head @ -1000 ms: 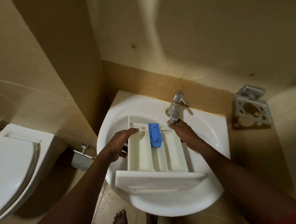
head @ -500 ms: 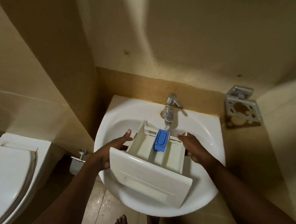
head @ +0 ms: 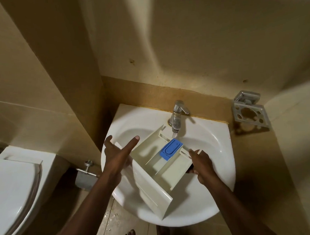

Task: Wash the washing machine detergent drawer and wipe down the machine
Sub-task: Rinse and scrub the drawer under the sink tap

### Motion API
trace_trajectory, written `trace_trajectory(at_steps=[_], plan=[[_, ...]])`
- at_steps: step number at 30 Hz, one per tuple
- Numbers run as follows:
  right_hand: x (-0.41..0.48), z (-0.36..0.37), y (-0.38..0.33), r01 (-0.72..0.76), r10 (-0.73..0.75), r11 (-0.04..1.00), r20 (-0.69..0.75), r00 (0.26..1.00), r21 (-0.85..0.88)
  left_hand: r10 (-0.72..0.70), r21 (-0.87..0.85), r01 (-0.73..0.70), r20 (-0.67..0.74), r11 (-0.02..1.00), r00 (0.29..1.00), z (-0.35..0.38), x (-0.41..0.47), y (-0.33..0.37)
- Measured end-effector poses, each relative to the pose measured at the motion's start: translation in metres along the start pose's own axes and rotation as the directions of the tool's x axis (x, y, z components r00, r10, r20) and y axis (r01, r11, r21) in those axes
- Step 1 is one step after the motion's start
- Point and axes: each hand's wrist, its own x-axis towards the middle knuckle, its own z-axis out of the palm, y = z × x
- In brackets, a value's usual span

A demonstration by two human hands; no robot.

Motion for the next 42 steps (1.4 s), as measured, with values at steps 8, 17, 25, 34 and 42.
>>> trace_trajectory(at_steps=[8,17,25,34,42], plan=[[-0.022,-0.011,0.006,-0.144,0.11,0.981,0.242,0.964,0.129,0.07,-0.087,-0.086,-0.169,0.992,0.983,0.012,0.007,-0.011],[-0.043,-0.023,0.005,-0.257,0.286,0.958,0.436,0.853,-0.125,0.085,0.105,-0.09,0.048,0.99,0.995,0.007,0.017,0.037],[-0.032,-0.045,-0.016,-0.096,0.321,0.874,0.416,0.851,-0.477,0.129,0.182,-0.165,0.195,0.969,0.972,0.035,0.023,0.048],[0.012,-0.033,-0.055,0.287,-0.262,0.801,0.124,0.957,-0.525,0.158,0.204,-0.201,0.211,0.958,0.965,0.062,0.03,0.054],[0.051,-0.006,-0.052,0.469,-0.58,0.172,0.296,0.759,-0.866,0.06,0.233,-0.121,0.253,0.965,0.966,0.065,0.05,0.04]])
